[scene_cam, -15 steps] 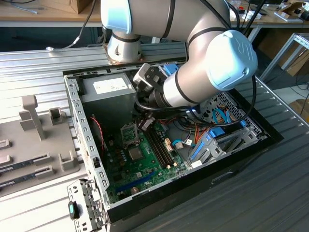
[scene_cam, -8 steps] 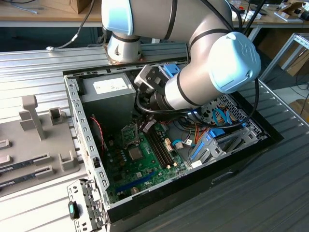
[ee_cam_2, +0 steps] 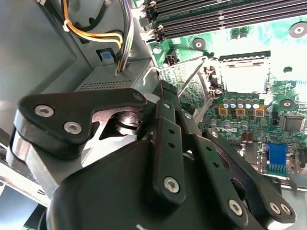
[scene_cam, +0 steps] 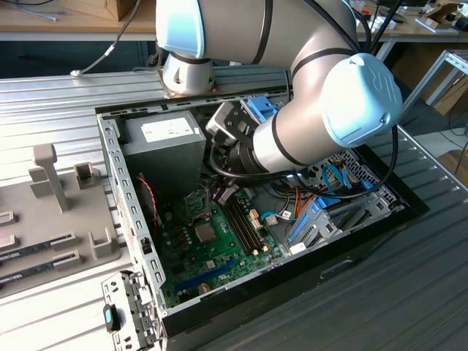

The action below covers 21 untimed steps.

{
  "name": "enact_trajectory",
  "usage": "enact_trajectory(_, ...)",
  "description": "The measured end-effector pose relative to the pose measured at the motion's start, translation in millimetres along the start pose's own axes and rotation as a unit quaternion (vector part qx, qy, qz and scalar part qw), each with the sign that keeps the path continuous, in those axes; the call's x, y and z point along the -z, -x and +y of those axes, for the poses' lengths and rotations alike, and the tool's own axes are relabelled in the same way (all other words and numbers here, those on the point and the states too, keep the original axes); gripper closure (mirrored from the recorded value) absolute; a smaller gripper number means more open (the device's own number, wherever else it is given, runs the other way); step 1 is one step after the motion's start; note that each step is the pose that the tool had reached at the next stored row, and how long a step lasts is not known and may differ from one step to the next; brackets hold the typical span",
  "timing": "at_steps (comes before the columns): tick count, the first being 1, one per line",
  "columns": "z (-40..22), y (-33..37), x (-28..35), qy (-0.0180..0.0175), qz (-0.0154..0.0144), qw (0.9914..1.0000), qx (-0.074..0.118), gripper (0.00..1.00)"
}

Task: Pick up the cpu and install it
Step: 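Close the cpu cover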

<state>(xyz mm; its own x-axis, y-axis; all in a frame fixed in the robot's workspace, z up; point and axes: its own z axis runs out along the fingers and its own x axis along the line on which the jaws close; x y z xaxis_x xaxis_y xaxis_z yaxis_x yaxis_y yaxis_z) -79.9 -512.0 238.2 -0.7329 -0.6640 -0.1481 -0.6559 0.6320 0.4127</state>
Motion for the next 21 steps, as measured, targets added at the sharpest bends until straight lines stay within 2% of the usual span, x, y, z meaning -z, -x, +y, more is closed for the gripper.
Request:
enact_trajectory(5,-4.0,-4.2,2.6,0.0001,0.0002,1.00000,0.001,0.89)
enact_trajectory(14,-15.0,-15.9,9.6,-0.0002,0.0007,1.00000,0.001,0.89)
enact_trajectory(15,-15.2,-16.1,9.8,-0.0029,0.0031,0.99999,0.000,0.89)
enact_trajectory(16,-15.2,-16.1,9.9,-0.0072,0.0071,0.99995,-0.001,0.89)
enact_trajectory(17,-15.3,-16.1,9.8,-0.0163,0.0153,0.99975,-0.003,0.89)
enact_trajectory(18,-15.4,-16.1,9.8,-0.0200,0.0185,0.99962,-0.004,0.89)
enact_trajectory(21,-17.3,-14.6,7.8,-0.0188,0.0183,0.99965,-0.004,0.89)
